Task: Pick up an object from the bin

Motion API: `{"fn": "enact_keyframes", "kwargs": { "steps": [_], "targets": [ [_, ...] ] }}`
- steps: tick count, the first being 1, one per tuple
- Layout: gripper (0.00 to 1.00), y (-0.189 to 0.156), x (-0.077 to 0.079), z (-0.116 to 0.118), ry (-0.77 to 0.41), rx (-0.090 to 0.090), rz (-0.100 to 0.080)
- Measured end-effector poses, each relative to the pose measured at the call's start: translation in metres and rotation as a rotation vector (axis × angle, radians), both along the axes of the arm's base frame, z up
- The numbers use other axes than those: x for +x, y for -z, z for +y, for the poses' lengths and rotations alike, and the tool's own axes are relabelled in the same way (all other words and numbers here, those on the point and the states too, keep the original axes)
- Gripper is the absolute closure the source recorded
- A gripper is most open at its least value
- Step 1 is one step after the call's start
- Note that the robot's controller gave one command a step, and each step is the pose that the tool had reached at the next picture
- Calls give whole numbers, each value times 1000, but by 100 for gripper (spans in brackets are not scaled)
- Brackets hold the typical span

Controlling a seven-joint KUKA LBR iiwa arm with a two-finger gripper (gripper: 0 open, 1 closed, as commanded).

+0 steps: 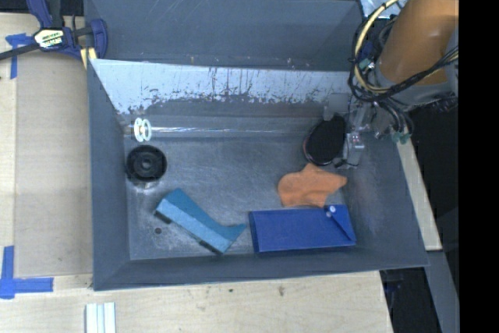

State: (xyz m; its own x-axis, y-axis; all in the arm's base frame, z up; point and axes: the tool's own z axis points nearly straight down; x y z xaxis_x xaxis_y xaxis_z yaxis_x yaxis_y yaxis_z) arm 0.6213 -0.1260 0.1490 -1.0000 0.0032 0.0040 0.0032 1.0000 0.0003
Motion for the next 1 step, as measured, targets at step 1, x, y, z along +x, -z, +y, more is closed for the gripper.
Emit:
{"fn": "enact_keyframes", "kwargs": {
  "steps": [1],
  "targets": [
    [0, -5, 2, 0, -2, -1, -8]
  ]
}}
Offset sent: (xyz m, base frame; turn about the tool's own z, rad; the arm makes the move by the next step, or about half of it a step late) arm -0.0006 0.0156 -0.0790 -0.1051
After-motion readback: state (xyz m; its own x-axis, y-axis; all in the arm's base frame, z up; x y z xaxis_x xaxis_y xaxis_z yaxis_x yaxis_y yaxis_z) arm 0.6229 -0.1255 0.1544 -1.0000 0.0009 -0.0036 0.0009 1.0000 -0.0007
